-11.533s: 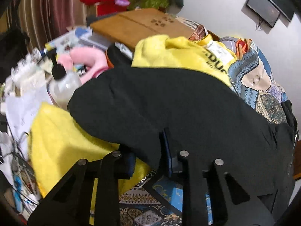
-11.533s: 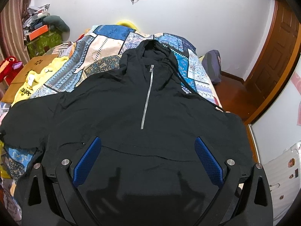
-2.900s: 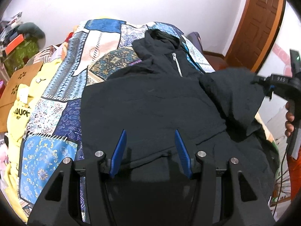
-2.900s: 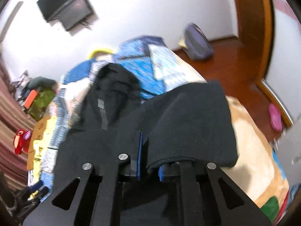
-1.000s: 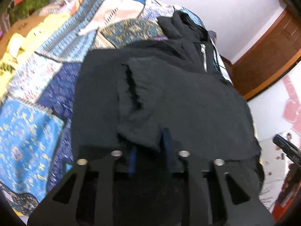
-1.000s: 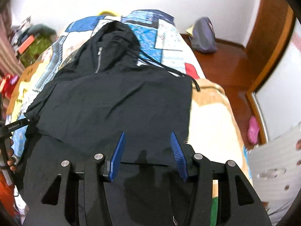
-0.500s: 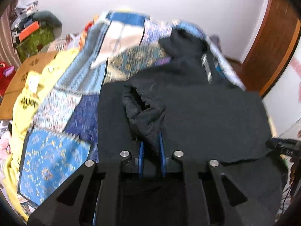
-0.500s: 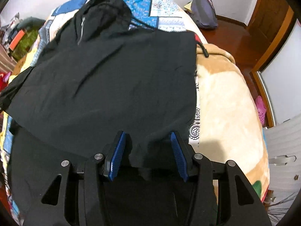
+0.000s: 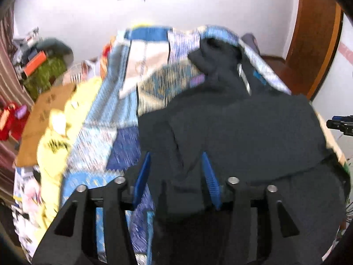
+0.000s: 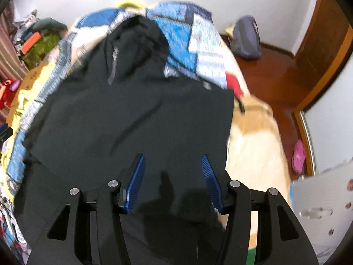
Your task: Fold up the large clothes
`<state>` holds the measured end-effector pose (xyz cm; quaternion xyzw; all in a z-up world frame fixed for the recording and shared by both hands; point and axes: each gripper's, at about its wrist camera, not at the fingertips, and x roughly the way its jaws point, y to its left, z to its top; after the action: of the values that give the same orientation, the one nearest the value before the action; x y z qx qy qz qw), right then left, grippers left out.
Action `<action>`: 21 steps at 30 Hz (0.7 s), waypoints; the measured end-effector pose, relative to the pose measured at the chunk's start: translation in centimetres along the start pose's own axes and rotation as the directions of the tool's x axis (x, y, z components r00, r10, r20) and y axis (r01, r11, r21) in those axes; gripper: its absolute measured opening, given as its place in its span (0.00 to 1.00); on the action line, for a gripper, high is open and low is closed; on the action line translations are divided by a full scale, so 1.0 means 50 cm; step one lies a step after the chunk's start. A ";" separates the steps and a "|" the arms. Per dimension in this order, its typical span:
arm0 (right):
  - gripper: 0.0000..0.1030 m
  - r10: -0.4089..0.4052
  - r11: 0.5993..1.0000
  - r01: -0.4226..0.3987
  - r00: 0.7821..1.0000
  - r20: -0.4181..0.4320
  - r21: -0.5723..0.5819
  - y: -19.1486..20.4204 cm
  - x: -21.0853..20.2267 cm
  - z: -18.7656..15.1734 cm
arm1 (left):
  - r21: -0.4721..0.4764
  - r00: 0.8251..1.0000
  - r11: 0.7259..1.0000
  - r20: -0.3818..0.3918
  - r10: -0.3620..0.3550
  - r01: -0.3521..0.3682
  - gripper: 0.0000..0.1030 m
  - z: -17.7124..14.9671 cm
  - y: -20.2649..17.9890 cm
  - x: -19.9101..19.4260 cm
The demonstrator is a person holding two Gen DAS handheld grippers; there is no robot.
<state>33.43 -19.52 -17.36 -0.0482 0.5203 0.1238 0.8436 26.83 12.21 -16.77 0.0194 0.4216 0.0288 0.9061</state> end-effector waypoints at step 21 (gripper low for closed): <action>0.58 0.009 1.000 -0.005 0.990 0.138 -0.029 0.044 0.101 0.359 | -0.056 0.976 0.975 0.025 -0.215 0.216 0.65 0.374 -0.116 0.215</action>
<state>50.56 -12.82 -13.62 -0.0500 0.4590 0.1372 0.8763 48.28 6.95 -13.28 -0.0527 0.4117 -0.0577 0.9080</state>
